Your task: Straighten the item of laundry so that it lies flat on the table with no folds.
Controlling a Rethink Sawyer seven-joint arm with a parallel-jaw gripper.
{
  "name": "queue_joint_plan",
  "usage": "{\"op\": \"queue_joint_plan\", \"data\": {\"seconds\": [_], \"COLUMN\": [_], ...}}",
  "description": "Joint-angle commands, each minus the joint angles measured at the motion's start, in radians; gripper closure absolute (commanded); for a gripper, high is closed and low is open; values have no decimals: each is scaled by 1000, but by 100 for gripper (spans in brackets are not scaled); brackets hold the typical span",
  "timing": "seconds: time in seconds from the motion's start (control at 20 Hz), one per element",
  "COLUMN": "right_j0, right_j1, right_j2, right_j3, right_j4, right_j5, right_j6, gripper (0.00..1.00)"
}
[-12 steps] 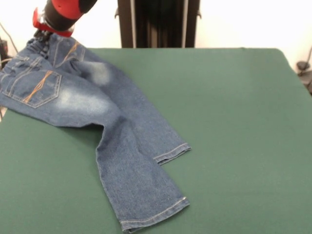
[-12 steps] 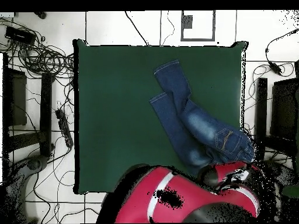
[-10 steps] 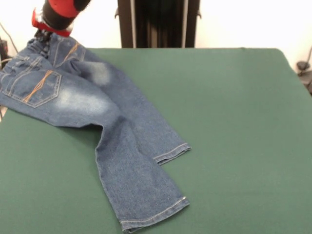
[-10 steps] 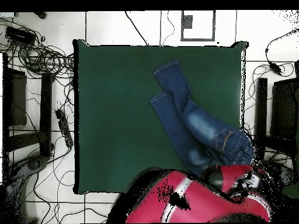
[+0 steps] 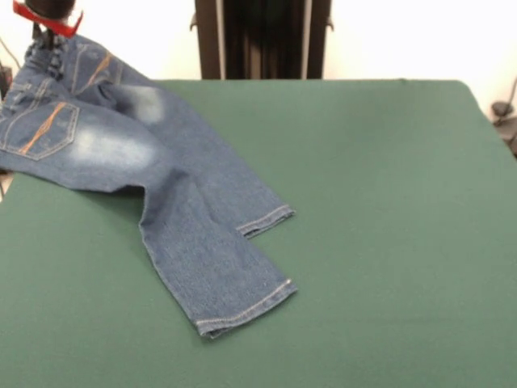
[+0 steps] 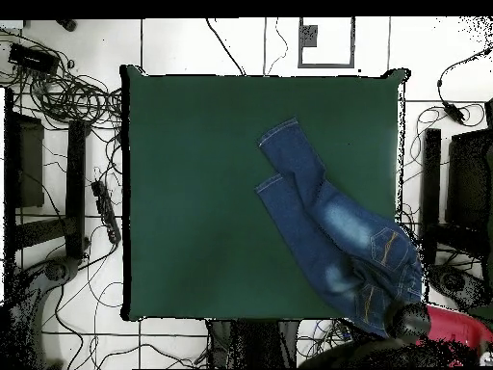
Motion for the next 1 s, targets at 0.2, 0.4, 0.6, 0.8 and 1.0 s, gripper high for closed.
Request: {"op": "queue_joint_plan", "data": {"seconds": [0.2, 0.4, 0.6, 0.8, 1.0], "right_j0": [35, 39, 50, 52, 56], "right_j1": [-23, 6, 38, 39, 44], "right_j2": [173, 180, 190, 185, 185], "right_j3": [106, 96, 69, 69, 65], "right_j4": [-16, -16, -14, -18, -18], "right_j5": [22, -3, -2, -3, 6], "right_j6": [-38, -7, 10, 13, 12], "gripper": [100, 100, 100, 100, 100]}}
